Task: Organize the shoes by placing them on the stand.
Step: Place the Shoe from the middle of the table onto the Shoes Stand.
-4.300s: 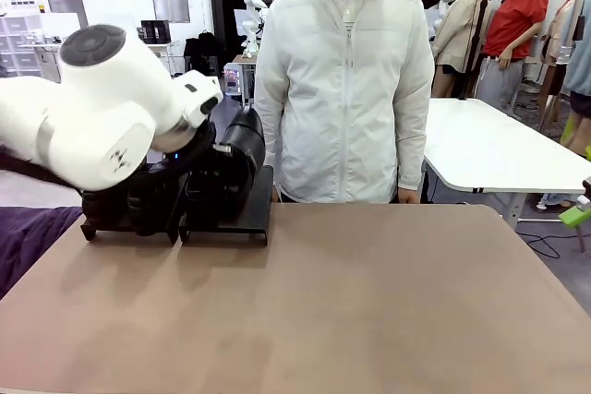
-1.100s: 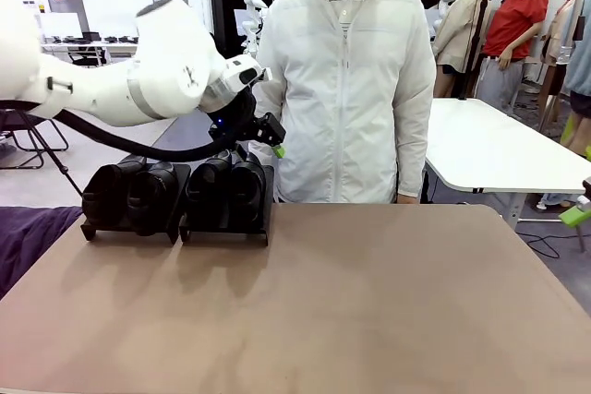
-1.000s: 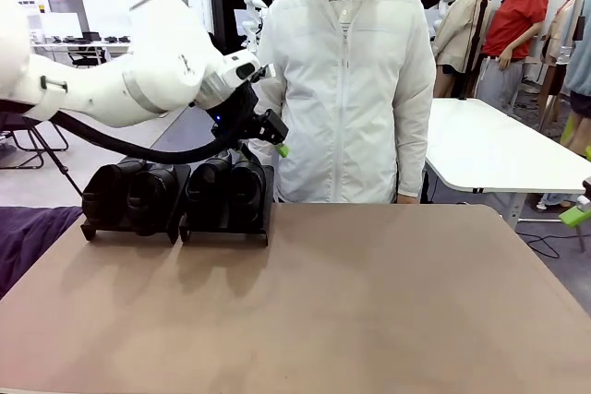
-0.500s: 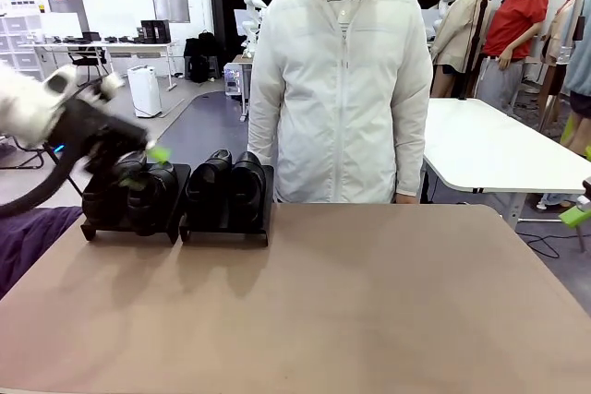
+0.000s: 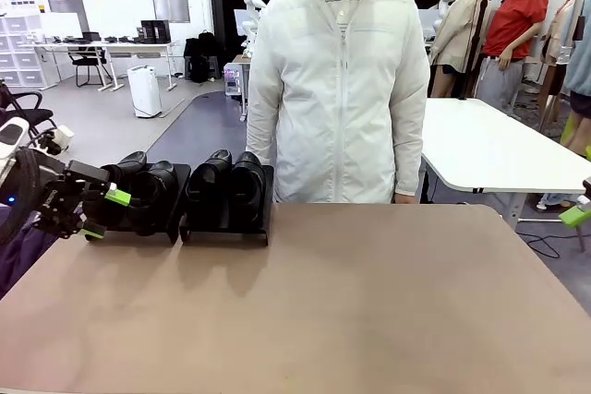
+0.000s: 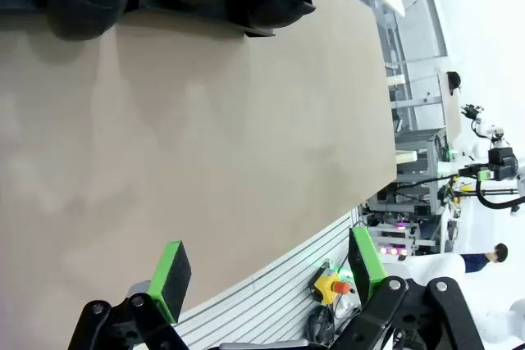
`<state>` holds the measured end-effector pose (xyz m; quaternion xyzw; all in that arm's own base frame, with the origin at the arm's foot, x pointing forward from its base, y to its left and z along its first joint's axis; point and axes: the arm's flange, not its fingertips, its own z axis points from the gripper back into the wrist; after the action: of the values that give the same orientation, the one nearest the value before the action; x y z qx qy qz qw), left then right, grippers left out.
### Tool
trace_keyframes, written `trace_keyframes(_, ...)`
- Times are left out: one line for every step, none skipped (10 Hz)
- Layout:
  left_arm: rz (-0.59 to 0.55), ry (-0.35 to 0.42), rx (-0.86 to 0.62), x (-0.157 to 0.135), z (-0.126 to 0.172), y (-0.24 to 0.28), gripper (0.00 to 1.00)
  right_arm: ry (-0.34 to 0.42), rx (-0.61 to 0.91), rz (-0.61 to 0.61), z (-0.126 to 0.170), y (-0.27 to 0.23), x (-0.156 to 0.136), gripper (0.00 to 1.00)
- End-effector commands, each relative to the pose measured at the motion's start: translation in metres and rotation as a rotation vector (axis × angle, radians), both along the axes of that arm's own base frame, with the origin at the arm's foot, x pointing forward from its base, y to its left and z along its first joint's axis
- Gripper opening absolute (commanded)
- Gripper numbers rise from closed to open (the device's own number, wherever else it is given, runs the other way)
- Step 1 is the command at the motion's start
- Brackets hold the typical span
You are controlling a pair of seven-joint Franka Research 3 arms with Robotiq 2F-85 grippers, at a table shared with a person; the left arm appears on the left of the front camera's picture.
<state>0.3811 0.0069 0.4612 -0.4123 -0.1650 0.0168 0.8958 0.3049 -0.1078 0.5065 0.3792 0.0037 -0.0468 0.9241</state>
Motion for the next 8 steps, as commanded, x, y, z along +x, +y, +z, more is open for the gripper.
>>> trace_keyframes(-0.022, -0.036, 0.006, 0.0036, 0.0067, 0.0013, 1.00, -0.012, -0.010, 0.024, 0.0018, -0.0045, -0.0006, 1.00)
trace_keyframes(-0.022, -0.036, 0.006, 0.0036, 0.0067, 0.0013, 1.00, -0.012, -0.010, 0.024, 0.0018, -0.0045, -0.0006, 1.00)
trace_keyframes(-0.022, -0.036, 0.006, 0.0036, 0.0067, 0.0013, 1.00, -0.012, -0.010, 0.024, 0.0018, -0.0045, -0.0006, 1.00)
trace_keyframes(-0.022, -0.036, 0.006, 0.0036, 0.0067, 0.0013, 1.00, -0.012, -0.010, 0.024, 0.0018, -0.0045, -0.0006, 1.00)
trace_keyframes(-0.022, -0.036, 0.006, 0.0036, 0.0067, 0.0013, 1.00, -0.012, -0.010, 0.024, 0.0018, -0.0045, -0.0006, 1.00)
trace_keyframes(-0.022, -0.036, 0.006, 0.0036, 0.0067, 0.0013, 1.00, -0.012, -0.010, 0.024, 0.0018, -0.0045, -0.0006, 1.00)
trace_keyframes(-0.022, -0.036, 0.006, 0.0036, 0.0067, 0.0013, 1.00, -0.012, -0.010, 0.024, 0.0018, -0.0045, -0.0006, 1.00)
trace_keyframes(-0.022, -0.036, 0.006, 0.0036, 0.0067, 0.0013, 1.00, -0.012, -0.010, 0.024, 0.0018, -0.0045, -0.0006, 1.00)
